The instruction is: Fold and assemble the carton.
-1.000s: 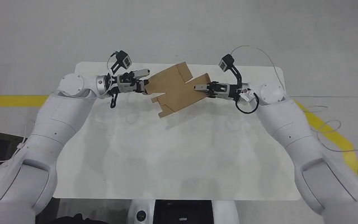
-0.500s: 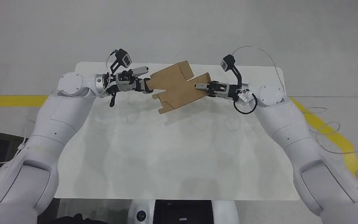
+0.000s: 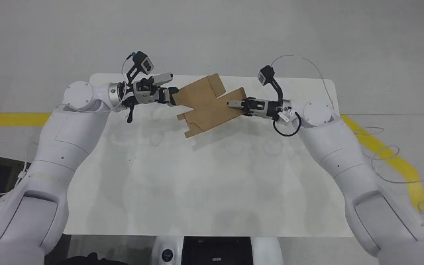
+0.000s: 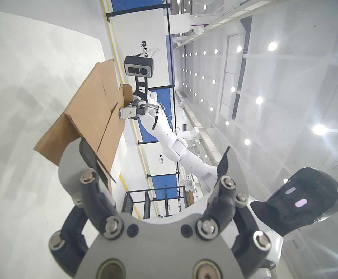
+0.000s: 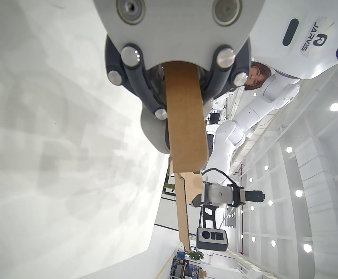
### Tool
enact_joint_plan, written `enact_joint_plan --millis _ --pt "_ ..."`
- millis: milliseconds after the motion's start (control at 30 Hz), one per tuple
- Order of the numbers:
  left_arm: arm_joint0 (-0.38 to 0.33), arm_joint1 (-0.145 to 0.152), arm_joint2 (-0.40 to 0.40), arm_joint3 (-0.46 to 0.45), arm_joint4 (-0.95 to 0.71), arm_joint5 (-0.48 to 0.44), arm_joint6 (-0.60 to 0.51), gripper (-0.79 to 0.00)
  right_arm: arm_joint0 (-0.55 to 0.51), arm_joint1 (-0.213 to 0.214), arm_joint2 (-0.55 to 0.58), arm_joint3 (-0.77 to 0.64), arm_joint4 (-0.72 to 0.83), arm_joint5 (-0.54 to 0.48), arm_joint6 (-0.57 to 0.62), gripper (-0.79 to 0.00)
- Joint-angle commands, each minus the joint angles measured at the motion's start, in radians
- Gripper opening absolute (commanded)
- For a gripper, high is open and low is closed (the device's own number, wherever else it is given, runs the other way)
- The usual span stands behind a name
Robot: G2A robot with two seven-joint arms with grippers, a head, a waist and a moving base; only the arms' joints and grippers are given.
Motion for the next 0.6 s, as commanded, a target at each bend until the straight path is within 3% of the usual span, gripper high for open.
enact_joint_plan --millis 0,333,433,500,567 --pt "0.001 -0.003 -0.002 -0.002 0.012 -0.001 0.008 0.0 0.0 -0.002 0.003 -0.003 -0.003 0.0 -0.002 -0.785" --pt "0.012 -0.012 -0.014 0.001 0.062 -0.01 0.035 0.0 -0.005 -0.008 0.024 -0.01 -0.024 -0.002 -0.011 -0.785" --pt "0.016 -0.014 -0.019 0.002 0.077 -0.007 0.043 -0.302 -0.008 -0.01 0.03 -0.014 -0.029 -0.001 -0.012 -0.785" --pt "0.018 -0.016 -0.021 0.002 0.089 -0.005 0.047 -0.409 -0.009 -0.011 0.033 -0.017 -0.032 0.001 -0.012 -0.785" --pt "0.02 -0.017 -0.021 0.001 0.098 -0.002 0.048 -0.434 -0.011 -0.012 0.036 -0.019 -0.037 0.001 -0.013 -0.785"
